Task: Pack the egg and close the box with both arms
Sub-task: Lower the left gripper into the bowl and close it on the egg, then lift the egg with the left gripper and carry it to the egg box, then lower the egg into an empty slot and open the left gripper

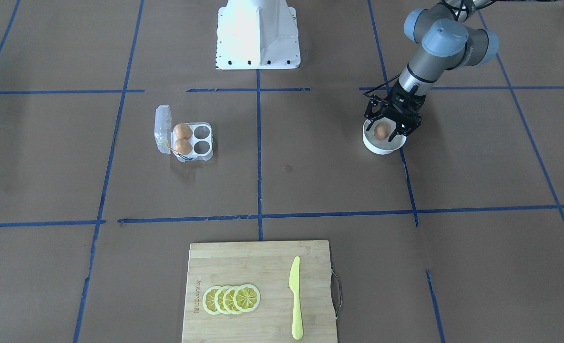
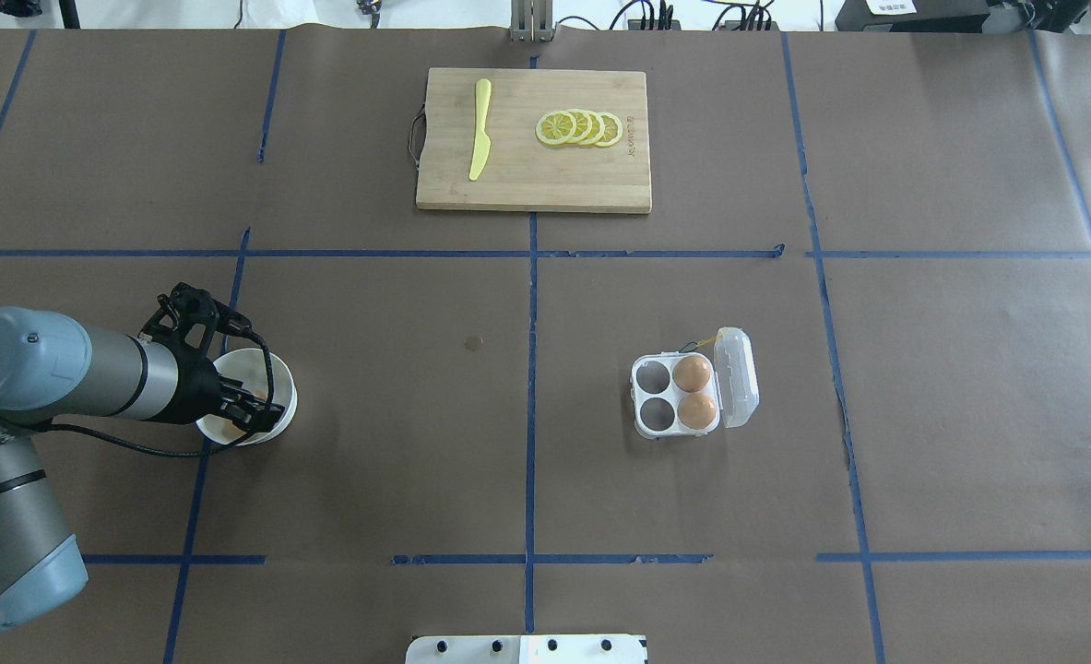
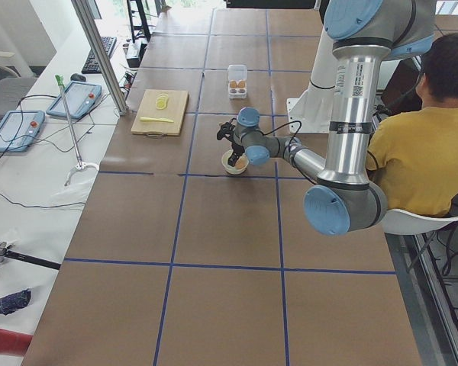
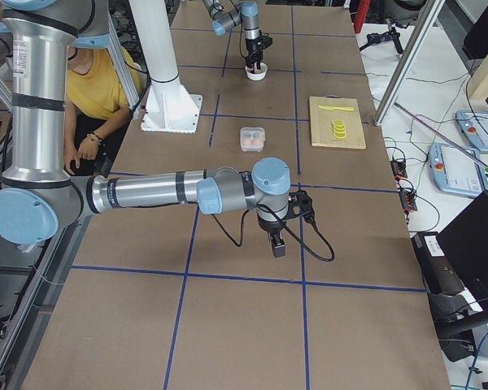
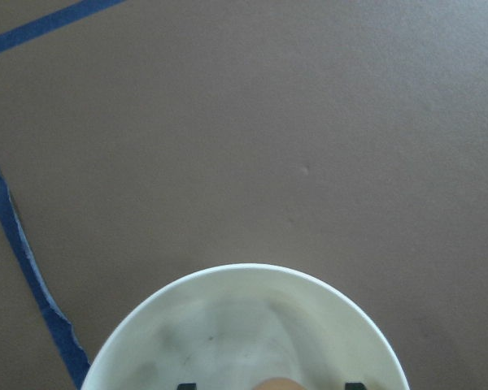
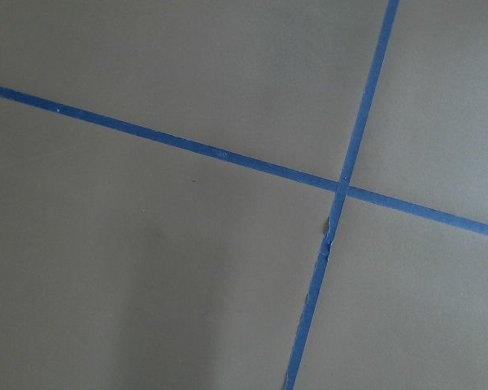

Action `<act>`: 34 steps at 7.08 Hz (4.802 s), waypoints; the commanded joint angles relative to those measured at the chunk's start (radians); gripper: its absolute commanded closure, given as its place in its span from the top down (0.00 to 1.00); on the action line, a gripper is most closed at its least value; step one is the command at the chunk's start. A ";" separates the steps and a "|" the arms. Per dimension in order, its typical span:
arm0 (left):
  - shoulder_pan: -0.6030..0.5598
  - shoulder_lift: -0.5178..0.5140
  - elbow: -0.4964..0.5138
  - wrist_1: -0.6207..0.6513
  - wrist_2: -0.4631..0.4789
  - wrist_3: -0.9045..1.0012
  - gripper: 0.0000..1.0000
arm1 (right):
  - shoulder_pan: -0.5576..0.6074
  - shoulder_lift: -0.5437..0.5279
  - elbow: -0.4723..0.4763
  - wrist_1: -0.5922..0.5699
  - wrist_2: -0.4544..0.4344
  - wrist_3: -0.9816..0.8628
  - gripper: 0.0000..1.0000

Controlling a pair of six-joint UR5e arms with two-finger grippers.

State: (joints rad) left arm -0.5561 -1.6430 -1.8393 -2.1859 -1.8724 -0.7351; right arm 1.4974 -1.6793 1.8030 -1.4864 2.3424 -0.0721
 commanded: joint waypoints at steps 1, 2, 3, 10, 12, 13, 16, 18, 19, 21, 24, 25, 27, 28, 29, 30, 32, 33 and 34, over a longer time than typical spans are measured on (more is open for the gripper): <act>0.004 0.006 0.000 0.002 0.001 -0.001 0.77 | 0.001 0.001 -0.001 0.000 0.000 0.000 1.00; 0.004 0.009 0.000 0.002 0.002 -0.001 0.74 | 0.001 0.001 0.001 0.000 0.000 0.000 1.00; 0.004 0.011 0.002 0.003 0.003 -0.001 0.68 | 0.000 0.001 0.001 0.000 0.000 0.000 1.00; 0.018 0.032 0.008 0.005 0.003 -0.001 0.61 | 0.001 0.001 -0.001 0.000 0.000 0.000 1.00; 0.019 0.031 0.006 0.005 0.003 -0.001 0.36 | 0.000 0.001 -0.001 0.000 0.000 0.000 1.00; 0.018 0.031 -0.001 0.005 0.003 -0.001 0.20 | 0.000 0.001 -0.001 0.000 0.000 0.000 1.00; 0.002 0.020 -0.043 -0.002 0.003 0.026 0.00 | 0.000 0.003 -0.001 0.000 0.000 0.000 1.00; -0.040 -0.003 -0.081 -0.003 0.001 0.127 0.00 | 0.001 0.003 -0.001 0.000 0.000 0.000 1.00; -0.042 -0.077 -0.078 -0.003 0.001 0.129 0.00 | 0.001 0.001 -0.001 0.000 0.000 0.000 1.00; -0.035 -0.269 -0.025 -0.050 -0.002 0.131 0.00 | 0.001 0.001 -0.001 0.000 0.000 0.000 1.00; -0.030 -0.305 0.069 -0.416 -0.001 0.123 0.00 | 0.001 0.001 -0.002 0.000 0.000 0.000 1.00; -0.018 -0.332 0.089 -0.440 0.074 0.128 0.00 | 0.001 0.001 -0.002 0.000 0.000 0.000 1.00; 0.190 -0.435 0.191 -0.471 0.395 0.146 0.00 | 0.001 0.001 -0.001 0.000 0.000 0.000 1.00; 0.200 -0.486 0.265 -0.538 0.413 0.301 0.00 | 0.001 0.001 -0.001 0.000 0.000 0.000 1.00; 0.206 -0.521 0.351 -0.630 0.415 0.412 0.00 | 0.001 0.001 -0.002 0.000 -0.002 0.000 1.00; 0.223 -0.581 0.435 -0.675 0.414 0.422 0.00 | 0.001 0.001 -0.002 0.000 -0.002 0.000 1.00; 0.258 -0.688 0.537 -0.680 0.424 0.437 0.00 | 0.001 0.003 -0.002 0.000 -0.003 0.000 1.00; 0.260 -0.713 0.567 -0.683 0.426 0.437 0.00 | 0.001 0.001 -0.001 0.000 -0.002 0.000 1.00; 0.260 -0.733 0.604 -0.684 0.426 0.437 0.00 | 0.001 0.001 -0.001 0.000 -0.002 -0.002 1.00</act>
State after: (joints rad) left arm -0.2992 -2.3451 -1.2811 -2.8666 -1.4479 -0.2989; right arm 1.4987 -1.6777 1.8017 -1.4864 2.3404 -0.0724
